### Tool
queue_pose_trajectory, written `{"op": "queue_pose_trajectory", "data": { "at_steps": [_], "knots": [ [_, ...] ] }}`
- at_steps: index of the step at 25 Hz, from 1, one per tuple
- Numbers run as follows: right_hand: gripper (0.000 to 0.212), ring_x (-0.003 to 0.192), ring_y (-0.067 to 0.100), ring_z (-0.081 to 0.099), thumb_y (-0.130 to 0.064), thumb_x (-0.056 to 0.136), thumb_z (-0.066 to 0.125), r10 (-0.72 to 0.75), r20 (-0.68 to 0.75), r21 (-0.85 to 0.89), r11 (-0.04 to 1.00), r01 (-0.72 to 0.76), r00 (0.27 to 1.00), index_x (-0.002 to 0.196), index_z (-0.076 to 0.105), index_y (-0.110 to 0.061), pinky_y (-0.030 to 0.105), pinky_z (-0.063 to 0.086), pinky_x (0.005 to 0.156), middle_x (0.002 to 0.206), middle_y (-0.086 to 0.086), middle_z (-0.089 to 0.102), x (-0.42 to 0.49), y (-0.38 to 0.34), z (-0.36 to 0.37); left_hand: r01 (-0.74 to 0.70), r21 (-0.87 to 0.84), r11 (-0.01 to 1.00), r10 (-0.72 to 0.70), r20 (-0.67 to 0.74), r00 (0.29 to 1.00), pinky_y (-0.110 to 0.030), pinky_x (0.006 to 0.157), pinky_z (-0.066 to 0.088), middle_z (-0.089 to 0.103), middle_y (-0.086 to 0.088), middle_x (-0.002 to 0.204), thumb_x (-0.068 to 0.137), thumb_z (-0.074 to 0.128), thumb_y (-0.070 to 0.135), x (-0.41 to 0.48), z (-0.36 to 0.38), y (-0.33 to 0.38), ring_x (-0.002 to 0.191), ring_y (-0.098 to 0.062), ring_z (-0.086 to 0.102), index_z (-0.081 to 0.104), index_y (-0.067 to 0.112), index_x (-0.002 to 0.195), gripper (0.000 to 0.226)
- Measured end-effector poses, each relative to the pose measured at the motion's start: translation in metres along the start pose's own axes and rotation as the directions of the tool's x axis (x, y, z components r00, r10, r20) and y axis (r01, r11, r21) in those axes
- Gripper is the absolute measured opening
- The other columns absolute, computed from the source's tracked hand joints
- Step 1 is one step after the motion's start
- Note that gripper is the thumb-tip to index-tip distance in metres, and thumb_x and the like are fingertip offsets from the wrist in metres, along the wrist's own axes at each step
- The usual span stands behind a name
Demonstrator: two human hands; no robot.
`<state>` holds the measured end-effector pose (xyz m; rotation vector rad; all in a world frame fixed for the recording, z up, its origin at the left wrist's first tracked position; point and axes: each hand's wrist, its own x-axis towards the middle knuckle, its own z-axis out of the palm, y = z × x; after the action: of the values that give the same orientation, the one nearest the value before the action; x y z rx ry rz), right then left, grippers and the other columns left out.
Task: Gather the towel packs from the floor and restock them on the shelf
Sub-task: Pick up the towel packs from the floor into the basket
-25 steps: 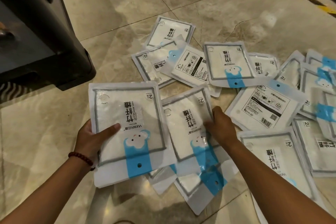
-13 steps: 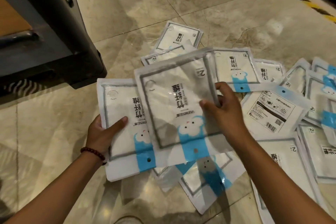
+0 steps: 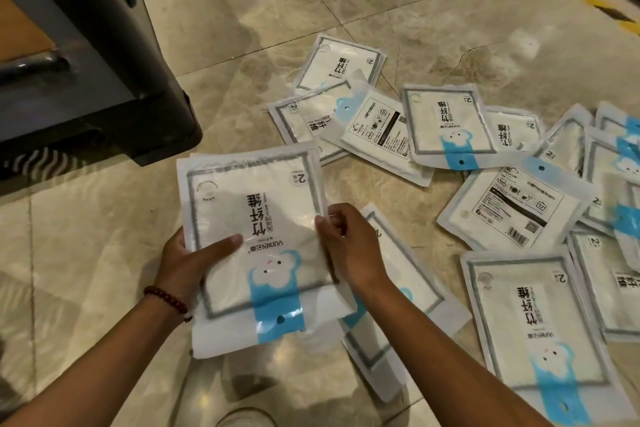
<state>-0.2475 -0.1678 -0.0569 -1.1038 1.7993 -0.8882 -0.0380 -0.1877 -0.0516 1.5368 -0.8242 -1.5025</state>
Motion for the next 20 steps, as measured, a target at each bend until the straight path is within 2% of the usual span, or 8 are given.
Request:
{"op": "queue_pose_trajectory", "data": {
  "at_steps": [1, 3, 5, 7, 12, 15, 18, 20],
  "knots": [
    [0.021, 0.088, 0.016, 0.057, -0.026, 0.090, 0.058, 0.011, -0.039, -0.049, 0.999, -0.013, 0.999, 0.106, 0.057, -0.013, 0.027, 0.045, 0.073, 0.095, 0.000, 0.061, 0.006, 0.011, -0.003, -0.005, 0.008, 1.000, 0.006, -0.041, 0.999, -0.026, 0.057, 0.057, 0.075, -0.003, 0.086, 0.048, 0.087, 0.020, 0.002, -0.007, -0.001, 0.082, -0.021, 0.071, 0.064, 0.015, 0.096, 0.053],
    [0.038, 0.107, 0.023, 0.053, -0.032, 0.087, 0.062, 0.064, -0.039, -0.337, 0.939, -0.074, 0.997, 0.118, 0.054, -0.011, 0.034, 0.044, 0.086, 0.113, 0.007, 0.059, 0.016, 0.036, -0.010, -0.012, 0.020, 1.000, 0.015, -0.115, 0.993, -0.026, 0.059, 0.058, 0.073, -0.005, 0.093, 0.064, 0.076, 0.005, 0.006, -0.020, -0.003, 0.081, -0.019, 0.070, 0.064, 0.015, 0.099, 0.039],
    [0.058, 0.118, 0.028, 0.045, -0.042, 0.083, 0.065, 0.134, 0.034, -0.649, 0.756, -0.080, 0.990, 0.127, 0.046, -0.010, 0.037, 0.042, 0.091, 0.124, 0.010, 0.051, 0.022, 0.053, -0.012, -0.013, 0.020, 1.000, 0.016, -0.149, 0.989, -0.025, 0.059, 0.058, 0.070, -0.009, 0.100, 0.068, 0.073, 0.000, 0.007, -0.031, -0.006, 0.073, -0.014, 0.070, 0.063, 0.012, 0.103, 0.039],
    [0.067, 0.119, 0.028, 0.041, -0.043, 0.080, 0.066, 0.122, 0.079, -0.768, 0.640, -0.018, 0.989, 0.131, 0.039, -0.010, 0.037, 0.042, 0.089, 0.128, 0.011, 0.045, 0.025, 0.060, -0.006, -0.018, 0.027, 0.999, 0.022, -0.165, 0.986, -0.024, 0.058, 0.057, 0.069, -0.008, 0.100, 0.070, 0.072, -0.002, 0.004, -0.038, -0.008, 0.068, -0.010, 0.070, 0.062, 0.011, 0.102, 0.036],
    [0.071, 0.117, 0.029, 0.043, -0.036, 0.073, 0.076, 0.179, 0.079, -0.712, 0.699, -0.070, 0.981, 0.126, 0.039, -0.007, 0.036, 0.043, 0.087, 0.123, 0.014, 0.047, 0.029, 0.059, 0.010, -0.019, 0.030, 0.999, 0.024, -0.188, 0.982, -0.023, 0.058, 0.057, 0.069, -0.009, 0.101, 0.070, 0.072, -0.003, 0.001, -0.048, -0.010, 0.072, -0.012, 0.070, 0.062, 0.008, 0.107, 0.039],
    [0.057, 0.111, 0.030, 0.048, -0.029, 0.076, 0.075, 0.189, 0.103, -0.687, 0.723, -0.068, 0.977, 0.118, 0.044, -0.006, 0.035, 0.043, 0.080, 0.116, 0.013, 0.050, 0.029, 0.058, 0.012, -0.026, 0.026, 0.999, 0.031, -0.197, 0.980, -0.023, 0.057, 0.056, 0.069, -0.008, 0.100, 0.071, 0.071, -0.004, -0.001, -0.049, -0.008, 0.070, -0.010, 0.070, 0.062, 0.007, 0.107, 0.039],
    [0.022, 0.088, 0.027, 0.055, -0.016, 0.084, 0.060, 0.096, 0.110, -0.621, 0.784, -0.007, 0.989, 0.095, 0.041, -0.013, 0.030, 0.036, 0.058, 0.084, 0.002, 0.051, 0.020, 0.059, 0.010, -0.041, 0.020, 0.999, 0.044, -0.204, 0.978, -0.022, 0.057, 0.056, 0.069, -0.007, 0.100, 0.070, 0.072, -0.003, -0.003, -0.047, -0.005, 0.074, -0.014, 0.069, 0.062, 0.007, 0.108, 0.040],
    [0.022, 0.072, 0.025, 0.048, -0.014, 0.086, 0.054, 0.035, 0.103, -0.569, 0.822, 0.030, 0.994, 0.089, 0.032, -0.016, 0.027, 0.025, 0.048, 0.066, -0.005, 0.039, 0.010, 0.056, 0.005, -0.053, 0.006, 0.999, 0.053, -0.212, 0.976, -0.023, 0.058, 0.057, 0.069, -0.009, 0.102, 0.070, 0.072, -0.002, -0.007, -0.045, -0.004, 0.082, -0.020, 0.068, 0.060, 0.005, 0.112, 0.044]
  ]
}}
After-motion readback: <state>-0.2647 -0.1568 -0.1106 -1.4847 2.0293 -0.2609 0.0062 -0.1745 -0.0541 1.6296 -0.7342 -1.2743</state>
